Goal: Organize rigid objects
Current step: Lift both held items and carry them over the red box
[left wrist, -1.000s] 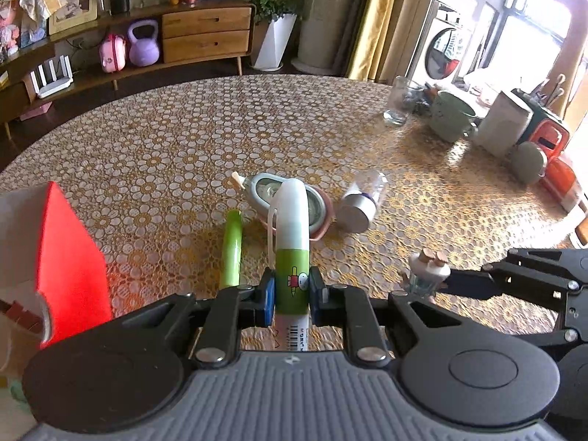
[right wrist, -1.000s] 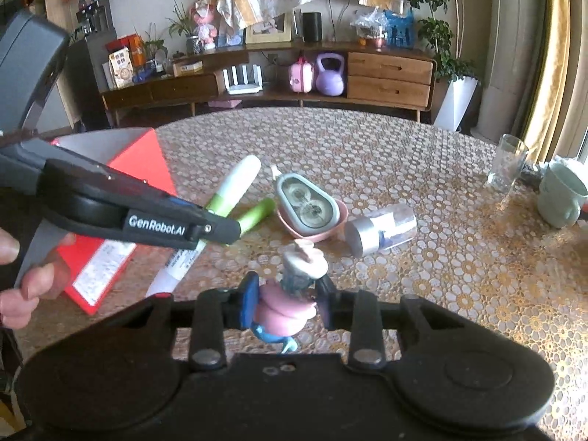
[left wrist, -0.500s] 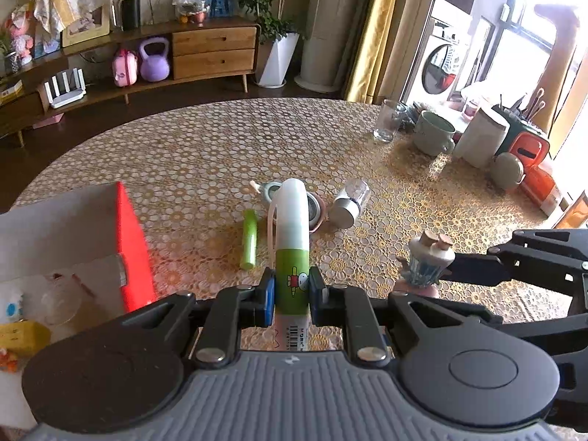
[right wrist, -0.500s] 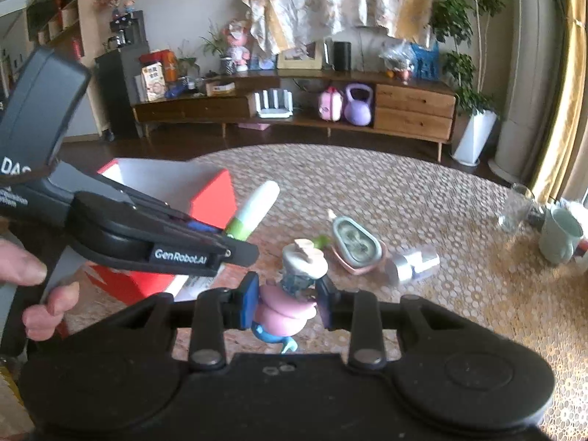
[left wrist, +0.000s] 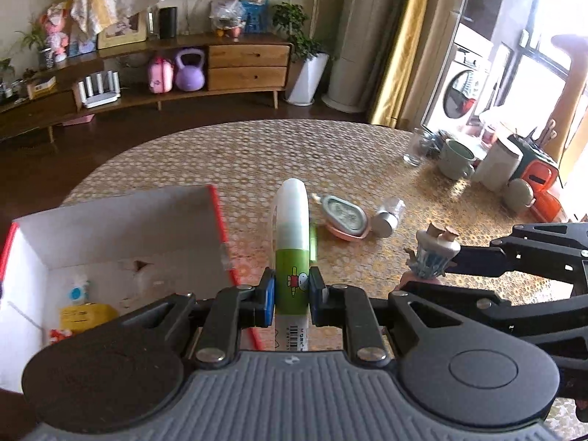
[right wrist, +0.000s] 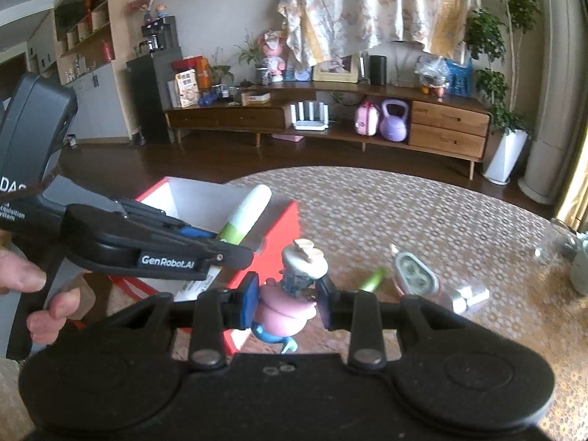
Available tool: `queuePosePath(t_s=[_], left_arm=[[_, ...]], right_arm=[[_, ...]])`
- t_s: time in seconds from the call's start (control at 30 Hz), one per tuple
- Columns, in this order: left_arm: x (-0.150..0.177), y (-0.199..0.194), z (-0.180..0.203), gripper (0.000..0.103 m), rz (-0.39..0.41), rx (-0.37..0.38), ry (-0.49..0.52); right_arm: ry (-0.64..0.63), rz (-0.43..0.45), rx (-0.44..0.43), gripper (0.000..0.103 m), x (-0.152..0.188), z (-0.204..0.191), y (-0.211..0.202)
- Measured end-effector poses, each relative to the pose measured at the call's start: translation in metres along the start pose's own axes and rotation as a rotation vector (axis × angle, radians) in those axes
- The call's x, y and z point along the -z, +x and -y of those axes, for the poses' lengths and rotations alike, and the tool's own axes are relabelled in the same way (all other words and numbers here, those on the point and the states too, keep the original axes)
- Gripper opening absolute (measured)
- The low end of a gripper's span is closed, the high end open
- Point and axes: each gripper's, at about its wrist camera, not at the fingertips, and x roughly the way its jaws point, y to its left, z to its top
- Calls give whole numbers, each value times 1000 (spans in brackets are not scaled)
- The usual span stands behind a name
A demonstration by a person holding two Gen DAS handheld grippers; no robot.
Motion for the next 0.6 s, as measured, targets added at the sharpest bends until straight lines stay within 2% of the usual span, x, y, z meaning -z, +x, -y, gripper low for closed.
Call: queuePosePath(t_s=[0.23,0.6], left_arm=[[1,-25,-45,17,21,-41,-34],[-4,-41,-122,17,37,-161,-96]], right_arm=[[-46,-3,-27,32,-15,-32,22],[-80,-56,-79,32,-29,-73,71]])
